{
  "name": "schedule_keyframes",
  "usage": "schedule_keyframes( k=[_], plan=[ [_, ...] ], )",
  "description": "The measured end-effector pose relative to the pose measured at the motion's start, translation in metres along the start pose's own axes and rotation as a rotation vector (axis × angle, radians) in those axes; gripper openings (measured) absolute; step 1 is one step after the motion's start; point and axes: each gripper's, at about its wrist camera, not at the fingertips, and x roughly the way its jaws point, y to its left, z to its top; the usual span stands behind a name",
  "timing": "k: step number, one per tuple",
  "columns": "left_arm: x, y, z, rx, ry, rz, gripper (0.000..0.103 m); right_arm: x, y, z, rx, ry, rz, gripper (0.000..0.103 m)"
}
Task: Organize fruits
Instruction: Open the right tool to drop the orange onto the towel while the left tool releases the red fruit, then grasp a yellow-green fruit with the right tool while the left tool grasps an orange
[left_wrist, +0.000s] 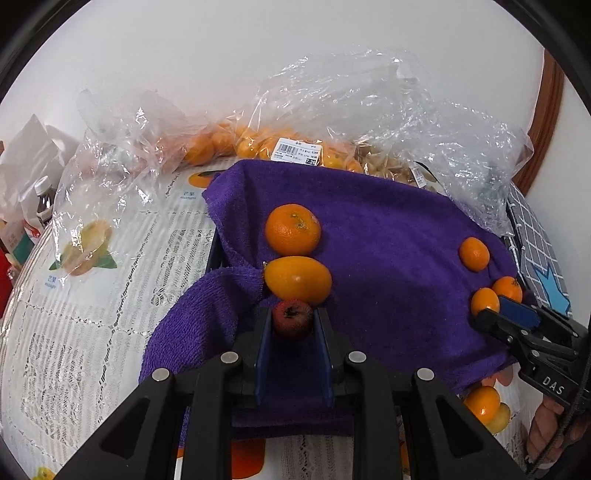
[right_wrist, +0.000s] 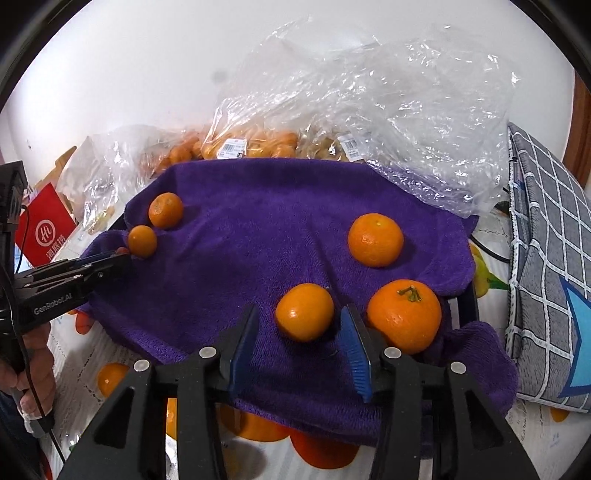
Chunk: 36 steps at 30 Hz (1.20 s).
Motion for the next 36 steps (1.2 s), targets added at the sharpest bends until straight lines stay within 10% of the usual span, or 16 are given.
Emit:
schedule_keyframes(
  k=[13,36],
  plan=[
    [-0.019,0.002,-0.005,-0.041,-0.103,-0.080,0.044,-0.053,0.012,-0.005,-0.019,-0.129,-0.038,0.059],
    [-0.077,0.002,-0.044,-0.043,-0.248,-0.109,0.047,-0.062,0.047,-0.082,-0.017,0.020,-0.002,0.045]
  ],
)
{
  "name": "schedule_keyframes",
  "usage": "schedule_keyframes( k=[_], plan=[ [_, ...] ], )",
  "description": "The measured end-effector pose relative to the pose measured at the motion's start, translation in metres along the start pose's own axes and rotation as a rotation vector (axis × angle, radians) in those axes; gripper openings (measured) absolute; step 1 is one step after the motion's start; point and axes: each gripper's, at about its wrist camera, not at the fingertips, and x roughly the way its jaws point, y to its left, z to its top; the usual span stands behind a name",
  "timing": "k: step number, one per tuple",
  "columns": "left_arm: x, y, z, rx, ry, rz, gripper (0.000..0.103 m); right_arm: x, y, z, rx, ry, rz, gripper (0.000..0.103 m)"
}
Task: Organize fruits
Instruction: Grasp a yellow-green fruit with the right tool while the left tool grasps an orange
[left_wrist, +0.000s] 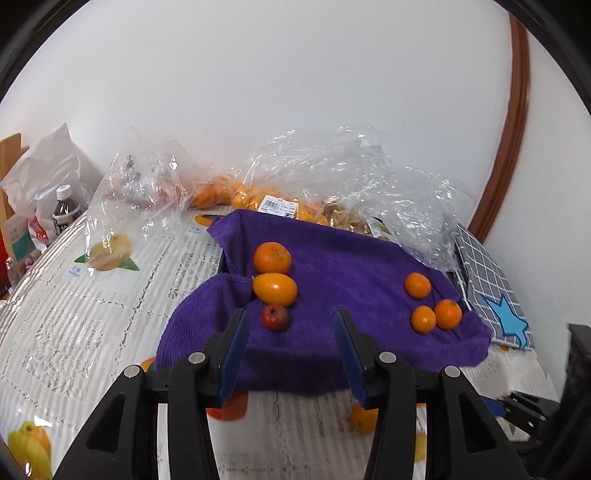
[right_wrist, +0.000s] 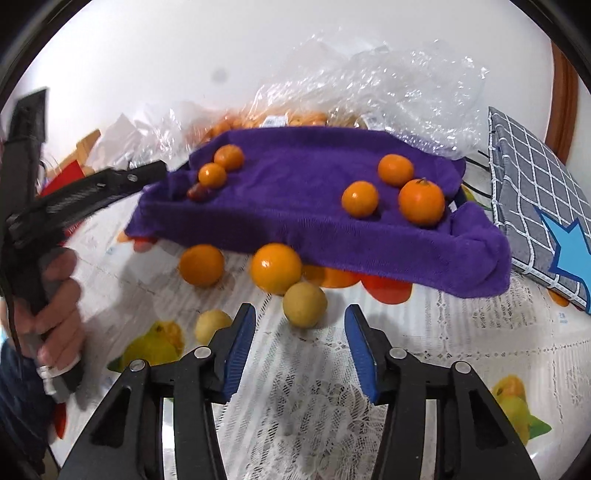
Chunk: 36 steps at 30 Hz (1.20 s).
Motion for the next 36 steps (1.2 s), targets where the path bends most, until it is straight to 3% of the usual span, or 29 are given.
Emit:
schedule_keyframes(
  k=[5,6,11,17,24,29,36],
  plan=[
    [-0.001,-0.004,-0.010,0.036,0.039,-0.009,0.048,0.011,-0.002,0.004,0.005,0.024,0.010,0.034],
    [0.000,-0.006,-0.012,0.044,0.050,-0.021,0.048,0.013,-0.003,0.006,0.007,0.025,0.018,0.027],
    [0.001,-0.014,-0.016,0.080,0.088,-0.070,0.048,0.005,-0.012,0.004,0.042,-0.005,0.033,0.027],
    [0.008,-0.030,-0.026,0.130,0.173,-0.135,0.048,-0.016,-0.034,-0.004,0.047,-0.062,-0.082,0.027],
    [0.021,-0.039,-0.033,0.162,0.263,-0.155,0.048,-0.016,-0.067,-0.010,0.140,-0.025,-0.099,0.027],
    [0.025,-0.049,-0.037,0.201,0.295,-0.174,0.049,-0.014,-0.061,-0.011,0.119,-0.026,-0.138,0.027],
    [0.032,-0.059,-0.041,0.254,0.343,-0.197,0.047,-0.014,-0.061,-0.011,0.117,-0.028,-0.117,0.027]
  ],
)
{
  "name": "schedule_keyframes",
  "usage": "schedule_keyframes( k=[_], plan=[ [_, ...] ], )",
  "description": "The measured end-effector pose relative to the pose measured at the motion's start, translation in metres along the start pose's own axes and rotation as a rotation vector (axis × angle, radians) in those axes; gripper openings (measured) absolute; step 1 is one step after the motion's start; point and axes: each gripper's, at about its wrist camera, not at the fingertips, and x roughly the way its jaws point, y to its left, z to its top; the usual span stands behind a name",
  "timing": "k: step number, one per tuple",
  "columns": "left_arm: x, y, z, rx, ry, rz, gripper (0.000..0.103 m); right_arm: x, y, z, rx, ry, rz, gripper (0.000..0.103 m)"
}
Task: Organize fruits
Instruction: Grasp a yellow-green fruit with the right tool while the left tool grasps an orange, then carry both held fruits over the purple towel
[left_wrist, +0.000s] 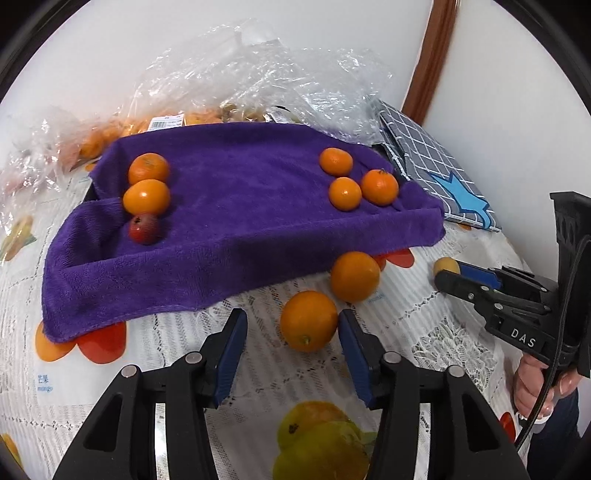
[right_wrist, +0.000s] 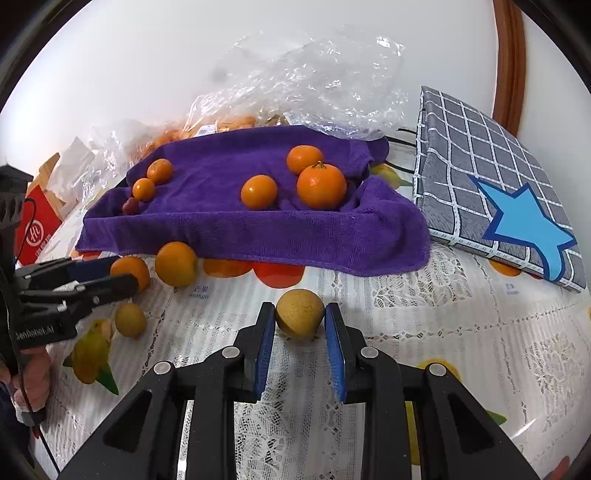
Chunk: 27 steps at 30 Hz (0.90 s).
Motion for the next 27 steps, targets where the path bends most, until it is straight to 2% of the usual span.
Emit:
schedule_keyframes(
  k=[4,9,13,17,22,27],
  plan=[
    [-0.004,0.002,0.000,-0.019,-0.022,-0.038,0.030,-0.001,-0.002,0.000,0.008,-0.006,0.011,0.027],
    [-0.010,-0.002,-0.001,-0.011,-0.055,-0.021,0.030,-0.004,0.000,-0.001,-0.001,-0.026,0.008,0.027],
    [-0.022,0.010,-0.002,-0.077,-0.130,-0.033,0.030,-0.006,0.000,-0.001,0.005,-0.033,0.014,0.027],
    [-0.032,0.022,-0.001,-0.137,-0.192,-0.008,0.030,-0.009,0.000,-0.002,0.006,-0.050,0.028,0.027],
    [-0.040,0.030,0.003,-0.173,-0.234,0.004,0.030,-0.015,0.002,0.000,0.005,-0.087,0.025,0.027],
    [-0.045,0.041,0.004,-0.221,-0.252,0.031,0.030,-0.019,0.003,0.012,0.022,-0.101,0.067,0.027]
  ],
)
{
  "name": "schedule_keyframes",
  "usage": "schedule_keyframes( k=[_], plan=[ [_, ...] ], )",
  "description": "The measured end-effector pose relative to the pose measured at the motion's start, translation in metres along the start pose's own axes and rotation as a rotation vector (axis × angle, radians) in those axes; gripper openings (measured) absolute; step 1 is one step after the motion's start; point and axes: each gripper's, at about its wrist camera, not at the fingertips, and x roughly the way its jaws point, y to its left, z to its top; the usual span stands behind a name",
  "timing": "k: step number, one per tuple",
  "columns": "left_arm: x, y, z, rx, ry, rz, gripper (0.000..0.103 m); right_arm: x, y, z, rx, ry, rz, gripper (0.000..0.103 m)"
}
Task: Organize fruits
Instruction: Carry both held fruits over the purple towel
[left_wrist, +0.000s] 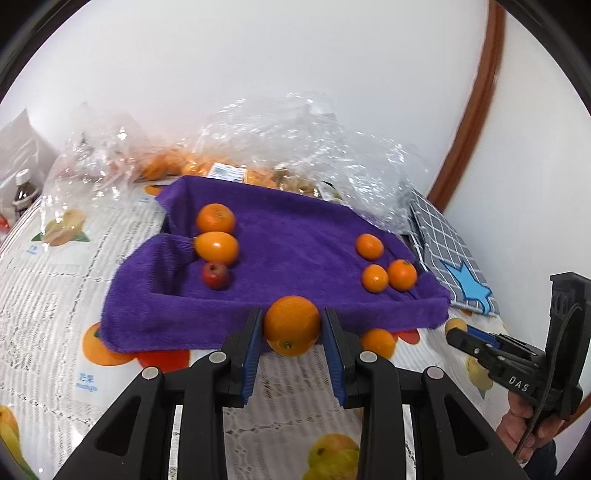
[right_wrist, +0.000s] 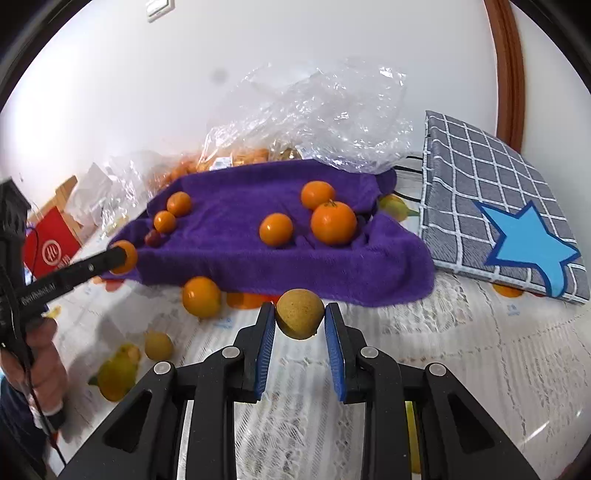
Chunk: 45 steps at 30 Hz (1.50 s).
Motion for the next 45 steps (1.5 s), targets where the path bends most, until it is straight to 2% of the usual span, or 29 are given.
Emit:
schedule_keyframes(
  k=[6,9,13,17,22,26,31,33,38,41,45],
  plan=[
    [-0.008,0.015,0.006,-0.063,-0.054,0.050,0.030,0.007,0.002,0.034,-0.029,-0.021,-0.017,0.028],
    [-0.012,0.022,0.009,-0.099,-0.075,0.057,0.030,0.024,0.000,0.052,-0.049,0.006,-0.047,0.027],
    [-0.014,0.030,0.010,-0.119,-0.096,0.106,0.030,0.050,-0.005,0.061,-0.043,0.063,-0.045,0.027],
    [-0.011,0.039,0.011,-0.146,-0.091,0.124,0.030,0.063,-0.014,0.058,-0.001,0.101,-0.022,0.027],
    [-0.005,0.042,0.012,-0.156,-0.074,0.121,0.030,0.062,-0.015,0.056,-0.006,0.087,-0.022,0.028],
    [-0.004,0.036,0.010,-0.124,-0.072,0.132,0.030,0.059,-0.019,0.053,0.003,0.067,-0.001,0.029],
    [-0.003,0.029,0.009,-0.094,-0.065,0.085,0.030,0.056,-0.015,0.051,-0.041,0.055,-0.048,0.038],
    [-0.002,0.025,0.010,-0.071,-0.072,0.096,0.030,0.053,-0.016,0.052,-0.045,0.049,-0.054,0.039],
    [0.016,0.012,0.031,-0.100,-0.023,0.057,0.030,0.034,-0.027,0.059,-0.009,-0.002,-0.056,0.042],
    [0.039,-0.004,0.055,-0.057,0.010,0.096,0.030,0.027,-0.035,0.062,0.014,-0.036,-0.069,0.045],
    [0.079,-0.011,0.072,-0.065,0.112,0.149,0.030,0.029,-0.045,0.062,0.053,-0.021,-0.074,0.045]
  ],
)
